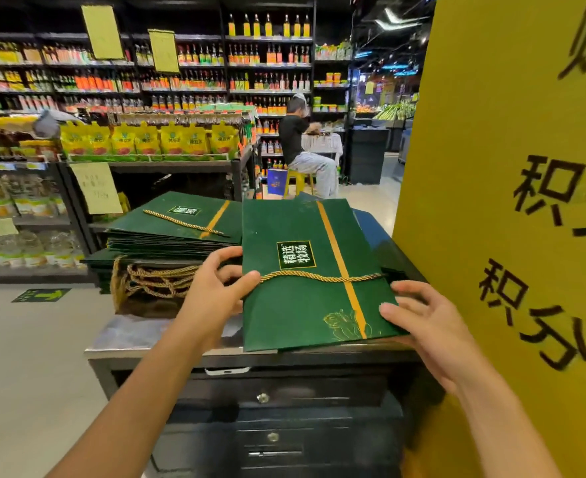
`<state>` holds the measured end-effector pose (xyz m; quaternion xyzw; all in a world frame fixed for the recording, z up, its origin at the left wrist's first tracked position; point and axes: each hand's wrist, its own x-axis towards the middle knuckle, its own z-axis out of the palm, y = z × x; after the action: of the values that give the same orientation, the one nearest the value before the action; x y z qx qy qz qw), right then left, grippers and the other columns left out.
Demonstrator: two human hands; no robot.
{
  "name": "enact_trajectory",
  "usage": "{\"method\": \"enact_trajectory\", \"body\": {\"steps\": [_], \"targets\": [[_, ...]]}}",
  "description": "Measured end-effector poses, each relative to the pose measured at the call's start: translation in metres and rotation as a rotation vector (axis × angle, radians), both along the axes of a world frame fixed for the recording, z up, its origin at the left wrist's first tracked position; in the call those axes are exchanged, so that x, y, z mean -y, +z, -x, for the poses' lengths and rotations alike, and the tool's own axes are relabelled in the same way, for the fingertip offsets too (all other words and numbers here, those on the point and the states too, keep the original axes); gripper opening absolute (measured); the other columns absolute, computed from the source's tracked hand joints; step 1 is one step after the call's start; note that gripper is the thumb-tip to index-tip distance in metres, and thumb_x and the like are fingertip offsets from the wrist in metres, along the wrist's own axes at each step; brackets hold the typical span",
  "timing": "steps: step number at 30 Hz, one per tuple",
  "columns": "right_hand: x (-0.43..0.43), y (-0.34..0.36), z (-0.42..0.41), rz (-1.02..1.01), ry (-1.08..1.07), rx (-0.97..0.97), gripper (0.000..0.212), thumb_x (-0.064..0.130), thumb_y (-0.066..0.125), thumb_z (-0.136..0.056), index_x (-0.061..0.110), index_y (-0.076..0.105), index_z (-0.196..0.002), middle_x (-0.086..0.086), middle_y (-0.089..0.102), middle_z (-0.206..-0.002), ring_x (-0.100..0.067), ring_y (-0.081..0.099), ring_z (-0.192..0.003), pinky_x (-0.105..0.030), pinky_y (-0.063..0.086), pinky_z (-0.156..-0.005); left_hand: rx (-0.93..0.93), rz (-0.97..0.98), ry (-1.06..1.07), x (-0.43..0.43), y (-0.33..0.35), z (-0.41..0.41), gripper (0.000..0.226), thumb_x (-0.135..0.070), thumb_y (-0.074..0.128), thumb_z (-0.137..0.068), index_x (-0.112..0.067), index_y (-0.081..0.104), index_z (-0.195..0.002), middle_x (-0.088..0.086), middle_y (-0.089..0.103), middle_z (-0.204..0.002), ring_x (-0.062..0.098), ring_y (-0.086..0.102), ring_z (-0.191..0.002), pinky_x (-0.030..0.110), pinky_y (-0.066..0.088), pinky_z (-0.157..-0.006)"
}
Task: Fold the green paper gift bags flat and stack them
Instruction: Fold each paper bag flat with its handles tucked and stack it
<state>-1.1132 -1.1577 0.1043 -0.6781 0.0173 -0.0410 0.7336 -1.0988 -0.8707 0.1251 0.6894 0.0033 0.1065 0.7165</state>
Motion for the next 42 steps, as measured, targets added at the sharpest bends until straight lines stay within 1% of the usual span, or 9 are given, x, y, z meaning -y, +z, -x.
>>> {"method": "enact_trajectory", "body": {"steps": [5, 12, 15, 19, 21, 24, 28, 35, 42], "targets": [[-0.001, 0.000, -0.004, 0.134, -0.054, 0.104, 0.051, 0.010, 0.077, -0.087, 0.042, 0.061, -0.123, 0.003, 0.075, -0.099, -0.014, 0.074, -0.092, -0.037, 0.059, -0.084, 0.027, 0.011, -0.015, 0.002, -0.010, 0.005, 0.046, -0.001, 0.066, -0.094, -0.022, 0.053, -0.132, 0.015, 0.073, -0.101, 0.023, 0.074, -0.091, 0.032, 0.061, -0.068], [0.004, -0.011, -0.011, 0.502, -0.086, 0.240, 0.010, 0.021, 0.079, -0.087, 0.031, 0.077, -0.086, 0.016, 0.073, -0.087, -0.002, 0.066, -0.088, -0.026, 0.051, -0.079, 0.046, -0.047, 0.009, 0.003, -0.022, 0.015, 0.048, -0.003, 0.067, -0.094, -0.024, 0.051, -0.134, 0.016, 0.072, -0.099, 0.026, 0.074, -0.095, 0.041, 0.063, -0.074], [0.007, -0.017, -0.012, 0.689, -0.164, 0.304, 0.015, 0.025, 0.080, -0.084, 0.038, 0.073, -0.082, 0.017, 0.063, -0.099, -0.005, 0.059, -0.097, -0.032, 0.048, -0.088, 0.051, -0.051, 0.001, 0.004, -0.028, 0.020, 0.047, -0.003, 0.067, -0.094, -0.026, 0.051, -0.132, 0.016, 0.071, -0.096, 0.025, 0.075, -0.090, 0.039, 0.063, -0.071], [0.001, -0.008, -0.005, 0.815, -0.203, 0.515, 0.014, 0.024, 0.079, -0.085, 0.037, 0.073, -0.087, 0.012, 0.061, -0.086, -0.005, 0.055, -0.082, -0.027, 0.044, -0.070, 0.046, -0.062, -0.030, 0.004, -0.033, 0.026, 0.048, -0.001, 0.068, -0.093, -0.027, 0.053, -0.130, 0.008, 0.069, -0.085, 0.022, 0.075, -0.082, 0.033, 0.061, -0.068], [-0.007, -0.004, -0.005, 0.838, -0.187, 0.616, 0.008, 0.023, 0.078, -0.086, 0.030, 0.076, -0.090, 0.015, 0.065, -0.086, -0.005, 0.058, -0.084, -0.028, 0.047, -0.074, 0.054, -0.082, -0.042, 0.003, -0.035, 0.028, 0.049, 0.000, 0.068, -0.092, -0.025, 0.052, -0.131, 0.006, 0.068, -0.084, 0.024, 0.074, -0.083, 0.037, 0.062, -0.071], [-0.022, -0.002, -0.008, 0.782, -0.150, 0.702, 0.007, 0.021, 0.077, -0.087, 0.022, 0.078, -0.094, 0.013, 0.068, -0.093, -0.009, 0.063, -0.091, -0.031, 0.050, -0.082, 0.061, -0.120, -0.046, 0.002, -0.036, 0.031, 0.049, 0.000, 0.068, -0.092, -0.023, 0.052, -0.132, 0.001, 0.067, -0.079, 0.026, 0.075, -0.082, 0.044, 0.063, -0.073], [-0.049, 0.006, -0.013, 0.627, -0.023, 0.632, 0.008, 0.017, 0.076, -0.089, 0.022, 0.077, -0.095, 0.014, 0.071, -0.092, -0.004, 0.064, -0.087, -0.012, 0.047, -0.076, 0.035, -0.156, -0.040, 0.004, -0.039, 0.035, 0.049, -0.002, 0.069, -0.092, -0.024, 0.050, -0.131, -0.001, 0.066, -0.077, 0.026, 0.074, -0.082, 0.052, 0.062, -0.075], [-0.096, 0.015, -0.044, 0.408, 0.089, 0.520, 0.009, 0.017, 0.080, -0.084, 0.022, 0.074, -0.090, 0.004, 0.071, -0.082, -0.011, 0.064, -0.077, -0.023, 0.052, -0.070, -0.010, -0.192, -0.040, 0.007, -0.047, 0.038, 0.047, -0.006, 0.073, -0.090, -0.027, 0.049, -0.125, 0.014, 0.065, -0.088, 0.037, 0.073, -0.083, 0.058, 0.060, -0.073], [-0.104, -0.001, -0.056, 0.365, 0.143, 0.486, 0.023, 0.008, 0.077, -0.086, 0.021, 0.065, -0.101, 0.002, 0.069, -0.084, -0.008, 0.060, -0.070, -0.020, 0.049, -0.067, 0.003, -0.419, -0.042, -0.002, -0.038, 0.034, 0.036, -0.016, 0.068, -0.095, -0.026, 0.049, -0.124, 0.005, 0.074, -0.080, 0.026, 0.072, -0.065, 0.044, 0.059, -0.058]]}}
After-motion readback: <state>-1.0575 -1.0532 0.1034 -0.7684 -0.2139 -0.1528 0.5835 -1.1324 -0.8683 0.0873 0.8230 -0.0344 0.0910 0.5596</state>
